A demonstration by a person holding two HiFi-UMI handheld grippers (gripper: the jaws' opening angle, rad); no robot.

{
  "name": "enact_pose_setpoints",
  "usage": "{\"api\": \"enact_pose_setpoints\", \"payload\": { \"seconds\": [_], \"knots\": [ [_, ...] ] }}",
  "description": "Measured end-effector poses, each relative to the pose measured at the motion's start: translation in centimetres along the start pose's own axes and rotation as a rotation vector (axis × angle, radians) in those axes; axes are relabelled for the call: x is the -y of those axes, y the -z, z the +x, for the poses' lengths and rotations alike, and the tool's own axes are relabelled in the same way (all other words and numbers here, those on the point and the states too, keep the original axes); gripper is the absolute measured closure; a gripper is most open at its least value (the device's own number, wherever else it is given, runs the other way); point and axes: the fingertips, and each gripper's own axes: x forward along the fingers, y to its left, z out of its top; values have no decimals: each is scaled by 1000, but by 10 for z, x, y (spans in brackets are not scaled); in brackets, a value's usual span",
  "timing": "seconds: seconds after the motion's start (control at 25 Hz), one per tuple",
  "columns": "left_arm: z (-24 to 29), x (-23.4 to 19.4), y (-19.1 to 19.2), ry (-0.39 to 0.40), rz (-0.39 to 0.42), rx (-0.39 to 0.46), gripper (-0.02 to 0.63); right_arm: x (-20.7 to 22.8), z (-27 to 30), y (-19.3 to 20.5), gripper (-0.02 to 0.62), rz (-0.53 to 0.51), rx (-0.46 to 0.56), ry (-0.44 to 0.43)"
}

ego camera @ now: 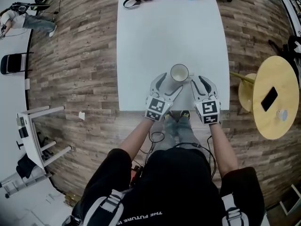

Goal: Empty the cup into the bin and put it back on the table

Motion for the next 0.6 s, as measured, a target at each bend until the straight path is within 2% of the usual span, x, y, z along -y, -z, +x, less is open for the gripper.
{"api": "enact_pose_setpoints", "payload": {
  "seconds": [0.32, 0.6],
  "knots": [
    [35, -17, 10, 86, 124, 7, 255, 10, 45, 15, 472, -8, -21, 15],
    [46, -6, 8, 185, 175, 16, 252, 12, 54, 16, 472, -9, -25, 19]
  ]
}}
